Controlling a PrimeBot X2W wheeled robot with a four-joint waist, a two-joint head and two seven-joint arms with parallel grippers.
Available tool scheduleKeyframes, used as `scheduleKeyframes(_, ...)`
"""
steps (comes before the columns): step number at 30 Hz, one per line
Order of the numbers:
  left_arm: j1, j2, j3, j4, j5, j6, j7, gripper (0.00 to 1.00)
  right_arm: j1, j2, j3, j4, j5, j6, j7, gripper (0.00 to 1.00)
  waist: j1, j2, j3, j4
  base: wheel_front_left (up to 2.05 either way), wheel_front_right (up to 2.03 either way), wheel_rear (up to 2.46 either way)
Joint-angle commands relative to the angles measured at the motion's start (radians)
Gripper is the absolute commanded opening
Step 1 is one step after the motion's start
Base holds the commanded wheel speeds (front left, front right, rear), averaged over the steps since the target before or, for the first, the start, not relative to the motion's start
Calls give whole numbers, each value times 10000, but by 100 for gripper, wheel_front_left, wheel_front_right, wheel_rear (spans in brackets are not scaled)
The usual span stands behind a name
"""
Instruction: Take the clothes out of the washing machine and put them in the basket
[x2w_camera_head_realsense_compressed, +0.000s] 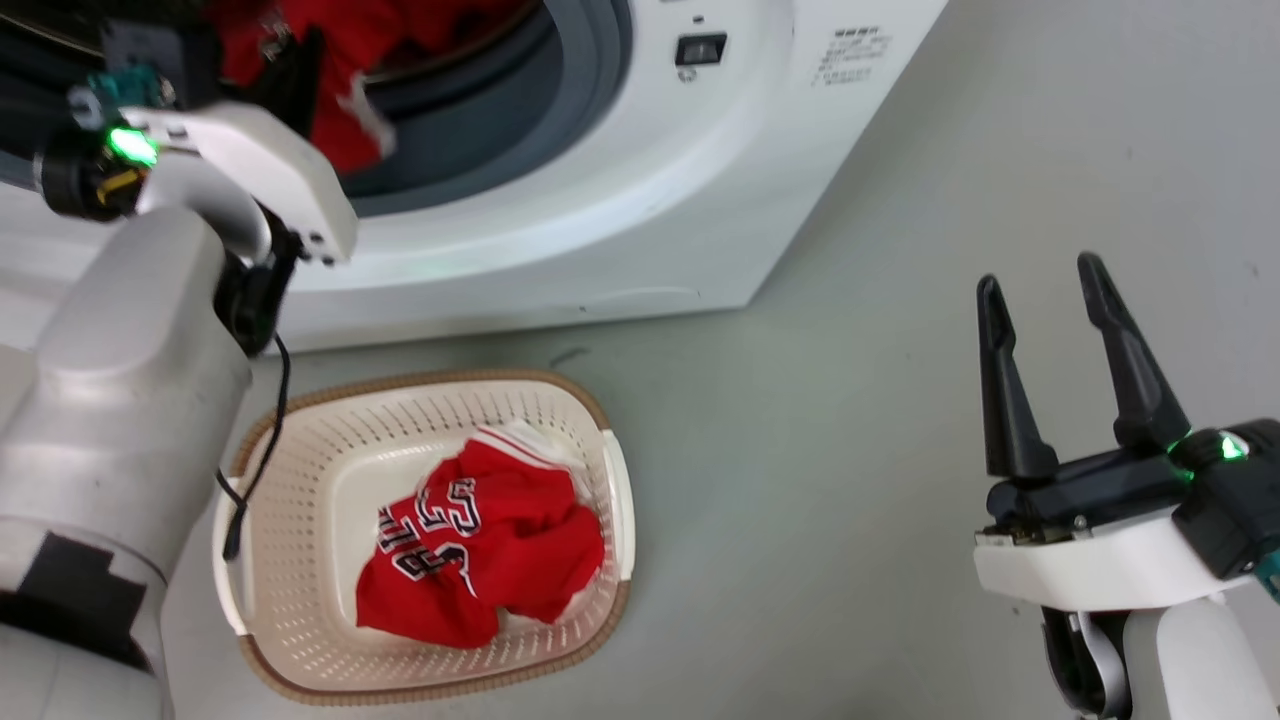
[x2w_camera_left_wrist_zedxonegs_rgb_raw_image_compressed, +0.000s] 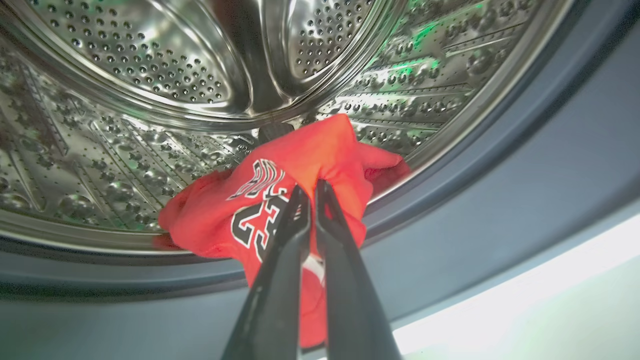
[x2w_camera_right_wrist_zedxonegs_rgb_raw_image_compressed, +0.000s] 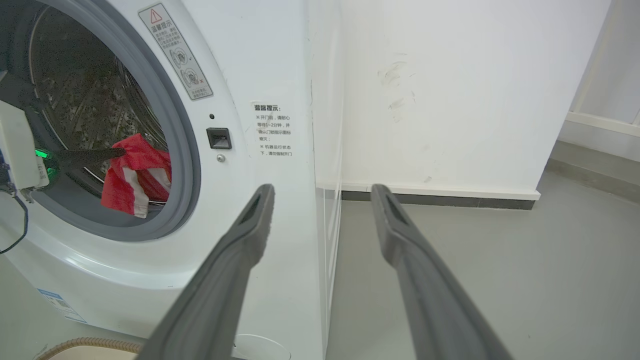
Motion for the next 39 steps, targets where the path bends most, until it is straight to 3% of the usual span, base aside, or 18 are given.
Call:
scheduleKeyframes(1, 277, -16, 2, -145, -48, -5, -143, 0, 175, 8, -25, 45, -59, -7, -20, 100, 1, -1, -516, 224, 0, 0, 0)
scheduleKeyframes(8, 1401, -6, -38, -1000, 126, 108, -394, 0, 779, 10, -186, 235, -210, -7, -20, 100, 1, -1, -1522, 637, 0, 0, 0)
scheduleKeyframes(16, 2514, 288, 76, -2913, 358, 668, -447, 0, 1274, 8, -208, 360, -322, -7, -22, 100, 1, -1, -2356, 1018, 0, 0, 0)
scheduleKeyframes(39, 5704, 2345, 266, -9840, 605, 3444, 406, 0, 2412, 10, -343, 673, -336, -7, -20, 100, 1, -1, -4054, 1526, 0, 0, 0)
